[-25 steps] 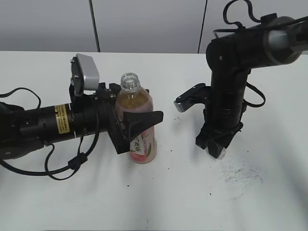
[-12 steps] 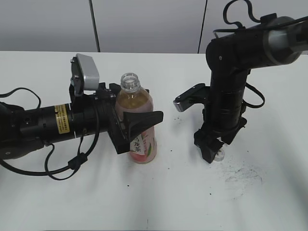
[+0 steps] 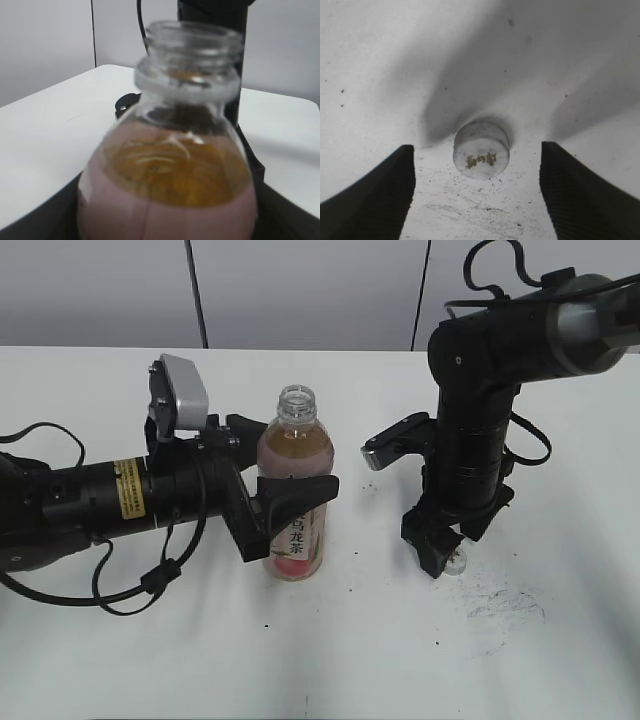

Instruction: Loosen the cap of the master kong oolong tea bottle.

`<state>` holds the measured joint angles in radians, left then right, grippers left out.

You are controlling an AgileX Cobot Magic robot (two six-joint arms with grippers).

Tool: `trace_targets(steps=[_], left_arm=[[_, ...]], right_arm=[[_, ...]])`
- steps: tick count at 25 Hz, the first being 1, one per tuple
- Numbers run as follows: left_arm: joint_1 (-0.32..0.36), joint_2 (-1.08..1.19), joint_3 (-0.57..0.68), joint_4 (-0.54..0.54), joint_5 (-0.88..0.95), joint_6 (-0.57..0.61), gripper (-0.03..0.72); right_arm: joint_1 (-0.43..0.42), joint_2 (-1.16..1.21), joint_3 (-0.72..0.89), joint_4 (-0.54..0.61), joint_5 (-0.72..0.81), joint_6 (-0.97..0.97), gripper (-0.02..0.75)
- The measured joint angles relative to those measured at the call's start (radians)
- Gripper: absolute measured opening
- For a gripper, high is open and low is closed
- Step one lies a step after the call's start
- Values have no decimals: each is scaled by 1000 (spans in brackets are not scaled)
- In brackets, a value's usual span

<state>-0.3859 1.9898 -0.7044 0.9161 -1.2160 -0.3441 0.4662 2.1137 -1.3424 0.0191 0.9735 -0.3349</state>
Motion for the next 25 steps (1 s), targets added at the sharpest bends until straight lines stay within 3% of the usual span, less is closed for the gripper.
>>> trace_targets(steps=[15, 25], left_arm=[[0, 0, 0, -20, 7, -2, 557], [0, 0, 0, -84, 7, 38, 568]], right_arm=[[0, 0, 0, 0, 0, 4, 574], [0, 0, 0, 0, 0, 5, 574]])
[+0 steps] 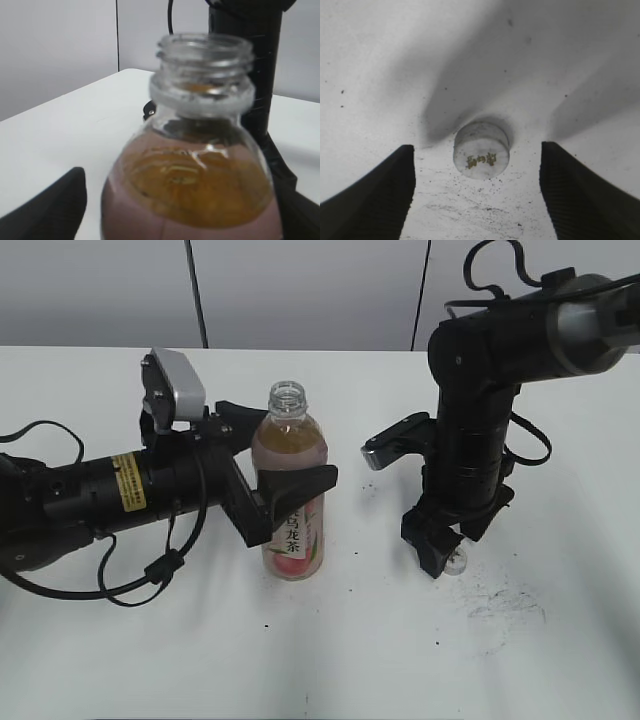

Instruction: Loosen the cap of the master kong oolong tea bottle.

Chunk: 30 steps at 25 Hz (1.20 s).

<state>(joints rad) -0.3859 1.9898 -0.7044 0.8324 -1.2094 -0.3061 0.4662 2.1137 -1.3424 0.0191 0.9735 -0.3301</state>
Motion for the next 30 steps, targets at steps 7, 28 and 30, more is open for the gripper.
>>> trace_targets(steps=[7, 28, 30], left_arm=[[0, -8, 0, -21, 1, 5, 589], [-1, -215, 1, -60, 0, 8, 589], [-1, -248, 1, -61, 0, 8, 589]], right_arm=[[0, 0, 0, 0, 0, 0, 574], [0, 0, 0, 0, 0, 0, 574], [0, 0, 0, 0, 1, 0, 574]])
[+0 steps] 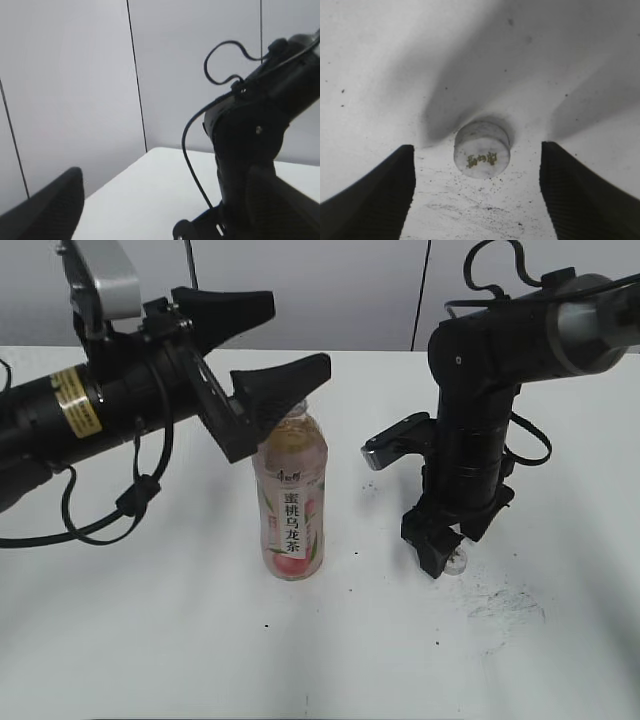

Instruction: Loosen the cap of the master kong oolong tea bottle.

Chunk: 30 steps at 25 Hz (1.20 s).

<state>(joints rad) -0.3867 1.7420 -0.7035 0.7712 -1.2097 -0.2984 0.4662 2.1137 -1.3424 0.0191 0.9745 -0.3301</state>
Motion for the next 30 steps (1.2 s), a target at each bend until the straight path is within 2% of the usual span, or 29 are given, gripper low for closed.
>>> trace_targets(steps=[5, 14, 21, 30], left_arm=[[0, -107, 0, 0, 90, -40, 589], [0, -413, 1, -21, 539, -102, 589], [0, -598, 1, -143, 991, -105, 589], [0, -698, 1, -358, 1740, -97, 585]], right_arm=[[0, 0, 0, 0, 12, 1, 574], [0, -49, 0, 1, 31, 57, 574], [0, -169, 0, 1, 59, 117, 574], [0, -289, 0, 1, 181, 130, 574]])
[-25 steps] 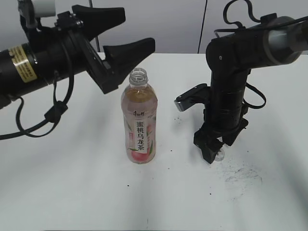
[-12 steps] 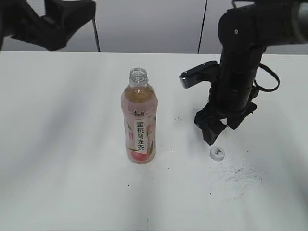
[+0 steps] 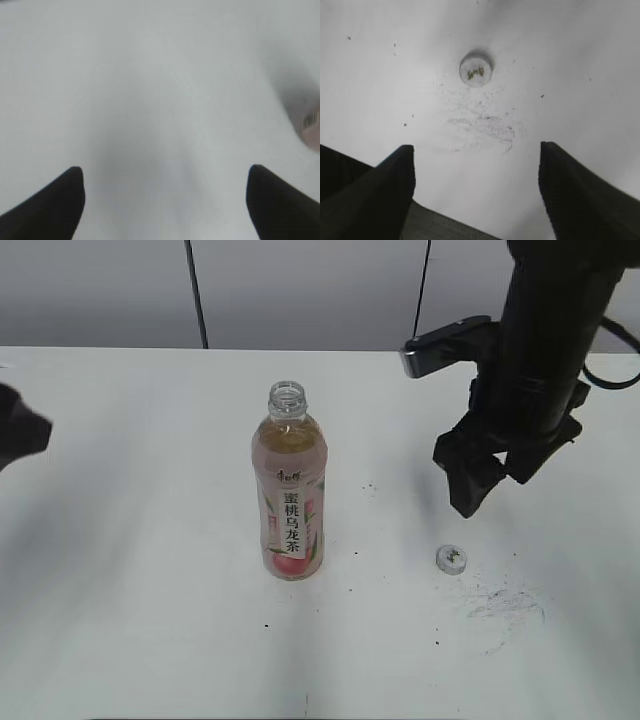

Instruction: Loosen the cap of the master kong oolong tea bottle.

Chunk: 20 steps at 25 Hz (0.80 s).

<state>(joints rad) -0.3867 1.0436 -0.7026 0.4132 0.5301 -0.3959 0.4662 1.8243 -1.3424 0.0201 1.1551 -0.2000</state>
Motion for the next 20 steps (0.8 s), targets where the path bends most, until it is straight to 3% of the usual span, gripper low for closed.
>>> trace_targets(steps=[4, 9, 15, 20], left_arm=[[0, -86, -25, -137, 253, 115, 585], [0, -327, -50, -261, 430, 300, 582], [-1, -571, -51, -297, 645, 377, 578], [-1, -761, -42, -319, 688, 402, 556]], right_arm=[[0, -71, 2, -5, 49, 24, 574], [0, -191, 40, -14, 54, 52, 574], [0, -405, 151, -20, 57, 74, 574], [0, -607, 305, 3, 60, 76, 574]])
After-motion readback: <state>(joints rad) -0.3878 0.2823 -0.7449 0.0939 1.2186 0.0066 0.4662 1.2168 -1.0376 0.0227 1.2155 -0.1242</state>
